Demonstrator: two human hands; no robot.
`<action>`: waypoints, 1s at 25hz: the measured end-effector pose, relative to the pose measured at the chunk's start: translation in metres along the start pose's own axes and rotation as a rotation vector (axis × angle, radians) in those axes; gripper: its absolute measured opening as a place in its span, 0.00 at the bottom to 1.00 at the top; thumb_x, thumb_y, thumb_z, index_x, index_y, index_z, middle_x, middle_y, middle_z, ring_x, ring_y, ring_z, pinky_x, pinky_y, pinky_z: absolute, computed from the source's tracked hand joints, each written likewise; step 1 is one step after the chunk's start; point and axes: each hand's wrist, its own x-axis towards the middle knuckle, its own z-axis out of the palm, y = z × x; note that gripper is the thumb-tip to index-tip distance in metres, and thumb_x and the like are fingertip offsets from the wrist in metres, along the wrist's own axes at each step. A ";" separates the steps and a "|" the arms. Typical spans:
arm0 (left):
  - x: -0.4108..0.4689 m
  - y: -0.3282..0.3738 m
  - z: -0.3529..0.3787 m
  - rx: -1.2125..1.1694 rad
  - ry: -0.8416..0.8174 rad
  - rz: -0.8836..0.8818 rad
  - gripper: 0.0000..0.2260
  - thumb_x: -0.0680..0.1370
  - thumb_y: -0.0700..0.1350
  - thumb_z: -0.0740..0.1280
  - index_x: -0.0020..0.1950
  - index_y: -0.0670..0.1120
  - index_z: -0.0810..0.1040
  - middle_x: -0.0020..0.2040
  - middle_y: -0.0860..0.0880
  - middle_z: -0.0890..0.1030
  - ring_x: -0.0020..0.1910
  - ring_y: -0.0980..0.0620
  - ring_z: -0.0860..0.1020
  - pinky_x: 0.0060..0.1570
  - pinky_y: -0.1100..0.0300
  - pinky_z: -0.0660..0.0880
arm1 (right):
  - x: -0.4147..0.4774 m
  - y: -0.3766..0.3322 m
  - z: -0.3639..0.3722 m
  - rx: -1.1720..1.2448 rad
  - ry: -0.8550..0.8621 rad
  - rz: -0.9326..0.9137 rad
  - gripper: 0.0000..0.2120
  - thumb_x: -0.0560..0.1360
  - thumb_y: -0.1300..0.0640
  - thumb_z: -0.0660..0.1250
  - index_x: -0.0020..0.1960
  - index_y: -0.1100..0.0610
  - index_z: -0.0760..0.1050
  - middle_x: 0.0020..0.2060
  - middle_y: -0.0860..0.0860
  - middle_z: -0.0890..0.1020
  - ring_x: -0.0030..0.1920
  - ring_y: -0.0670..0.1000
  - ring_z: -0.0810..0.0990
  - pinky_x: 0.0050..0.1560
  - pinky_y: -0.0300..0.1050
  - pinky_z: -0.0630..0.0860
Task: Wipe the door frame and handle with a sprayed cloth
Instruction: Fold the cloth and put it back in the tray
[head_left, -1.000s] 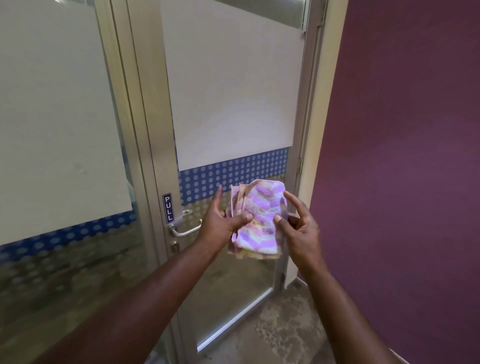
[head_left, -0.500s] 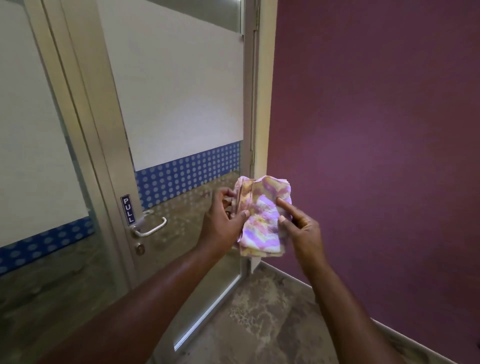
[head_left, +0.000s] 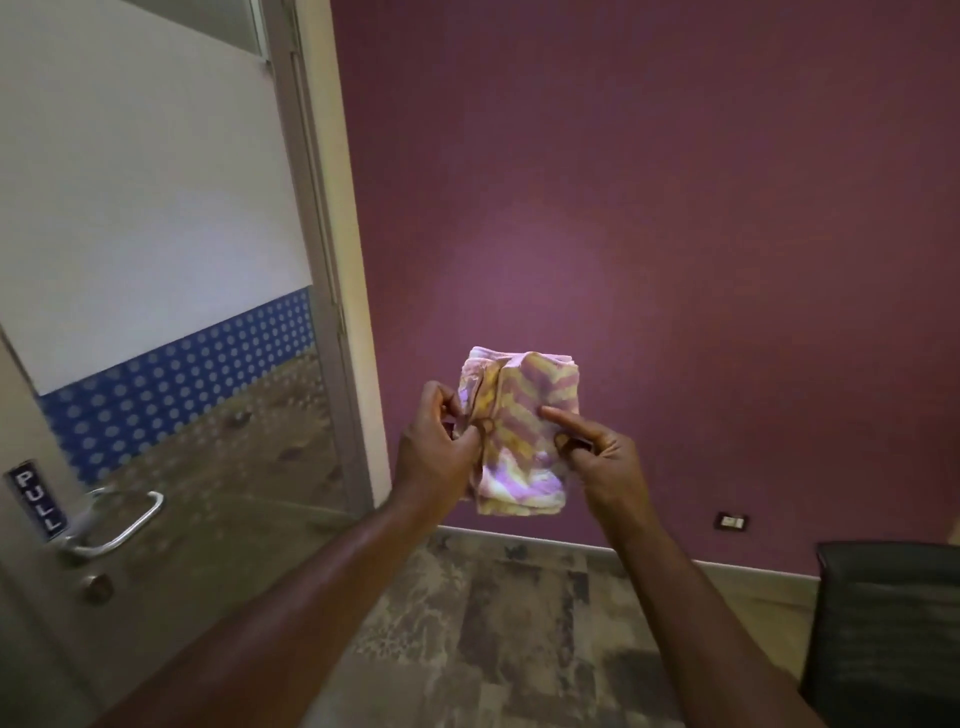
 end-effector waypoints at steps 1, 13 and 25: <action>-0.005 0.003 0.007 -0.052 -0.070 0.024 0.16 0.80 0.36 0.71 0.48 0.58 0.74 0.43 0.57 0.82 0.43 0.59 0.83 0.33 0.64 0.81 | -0.009 -0.005 -0.008 -0.023 0.019 0.000 0.26 0.79 0.77 0.61 0.59 0.50 0.85 0.56 0.48 0.87 0.57 0.48 0.83 0.55 0.42 0.82; -0.022 0.062 0.108 -0.055 -0.666 0.110 0.40 0.70 0.35 0.82 0.79 0.52 0.71 0.64 0.47 0.71 0.65 0.50 0.78 0.59 0.57 0.83 | -0.074 -0.065 -0.136 -0.300 0.033 0.066 0.47 0.66 0.69 0.80 0.80 0.49 0.66 0.71 0.51 0.77 0.66 0.53 0.82 0.61 0.55 0.82; -0.070 0.088 0.254 0.209 -0.863 0.307 0.35 0.66 0.52 0.84 0.69 0.64 0.76 0.56 0.55 0.70 0.54 0.56 0.77 0.51 0.63 0.76 | -0.119 -0.070 -0.282 -0.631 0.181 0.131 0.23 0.60 0.56 0.80 0.54 0.43 0.85 0.50 0.40 0.87 0.48 0.37 0.84 0.46 0.29 0.76</action>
